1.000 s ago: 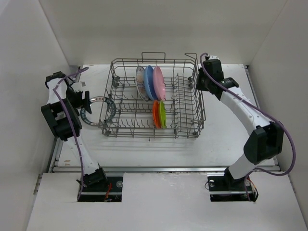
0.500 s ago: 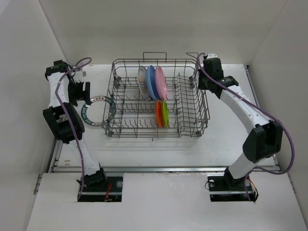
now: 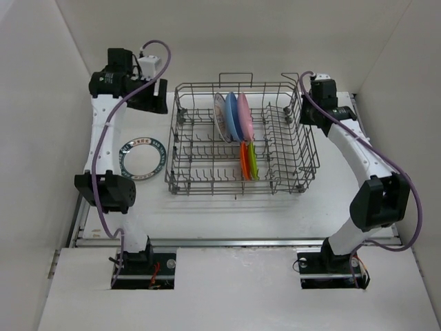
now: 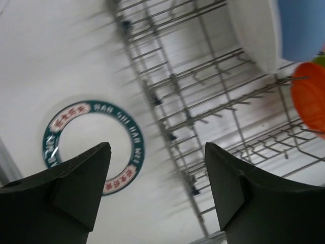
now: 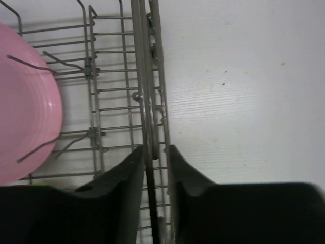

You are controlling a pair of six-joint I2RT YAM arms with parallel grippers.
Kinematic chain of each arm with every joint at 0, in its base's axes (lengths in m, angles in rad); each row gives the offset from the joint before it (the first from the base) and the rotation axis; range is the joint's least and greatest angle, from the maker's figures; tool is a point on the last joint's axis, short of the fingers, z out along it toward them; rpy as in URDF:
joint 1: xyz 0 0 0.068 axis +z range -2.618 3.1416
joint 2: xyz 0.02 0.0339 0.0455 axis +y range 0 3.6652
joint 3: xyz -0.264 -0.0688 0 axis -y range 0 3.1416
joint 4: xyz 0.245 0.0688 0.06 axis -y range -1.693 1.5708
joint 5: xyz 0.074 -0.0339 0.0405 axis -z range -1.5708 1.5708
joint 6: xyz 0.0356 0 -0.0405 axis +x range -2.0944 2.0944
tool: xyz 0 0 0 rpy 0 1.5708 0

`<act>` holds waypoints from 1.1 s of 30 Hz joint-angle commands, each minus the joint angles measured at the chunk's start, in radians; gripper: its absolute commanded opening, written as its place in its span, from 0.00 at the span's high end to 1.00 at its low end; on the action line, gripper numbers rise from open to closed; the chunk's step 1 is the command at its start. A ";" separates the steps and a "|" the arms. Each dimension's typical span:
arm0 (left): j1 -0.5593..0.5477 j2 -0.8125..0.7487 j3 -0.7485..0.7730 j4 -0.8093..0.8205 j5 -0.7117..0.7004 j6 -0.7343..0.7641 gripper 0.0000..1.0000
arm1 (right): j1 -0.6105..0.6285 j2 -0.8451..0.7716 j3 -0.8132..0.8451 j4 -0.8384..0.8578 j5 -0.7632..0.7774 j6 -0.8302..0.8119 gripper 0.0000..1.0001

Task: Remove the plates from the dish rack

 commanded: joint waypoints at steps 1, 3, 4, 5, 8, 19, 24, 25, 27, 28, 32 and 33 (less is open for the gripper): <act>-0.118 0.054 0.069 0.018 0.058 -0.060 0.28 | -0.013 -0.071 0.019 0.055 0.076 0.089 0.63; -0.215 0.102 0.141 0.018 0.038 -0.087 0.19 | -0.013 -0.087 0.010 0.046 0.062 0.090 0.22; -0.246 0.149 0.166 0.018 0.029 -0.097 0.16 | -0.013 -0.102 0.010 0.046 0.062 0.090 0.18; -0.299 0.172 0.190 0.018 0.003 -0.107 0.14 | -0.013 -0.111 0.010 0.046 0.053 0.090 0.16; -0.361 0.244 0.232 0.054 -0.060 -0.141 0.10 | -0.013 -0.151 0.010 0.035 0.042 0.090 0.13; -0.429 0.344 0.243 0.177 -0.370 -0.233 0.27 | -0.013 -0.205 -0.090 0.046 0.016 0.099 0.13; -0.429 0.367 0.203 0.199 -0.338 -0.233 0.35 | -0.013 -0.194 -0.114 0.055 0.004 0.099 0.13; -0.429 0.392 0.203 0.199 -0.318 -0.233 0.37 | -0.013 -0.194 -0.114 0.064 0.004 0.099 0.13; -0.429 0.401 0.203 0.199 -0.274 -0.233 0.41 | -0.013 -0.170 -0.114 0.064 -0.006 0.099 0.13; -0.429 0.418 0.203 0.199 -0.259 -0.233 0.48 | -0.013 -0.154 -0.114 0.064 -0.006 0.099 0.13; -0.429 0.439 0.203 0.199 -0.225 -0.242 0.86 | -0.013 -0.116 -0.105 0.064 -0.006 0.099 0.13; -0.429 0.439 0.203 0.199 -0.234 -0.242 0.94 | -0.013 -0.116 -0.105 0.064 -0.006 0.099 0.13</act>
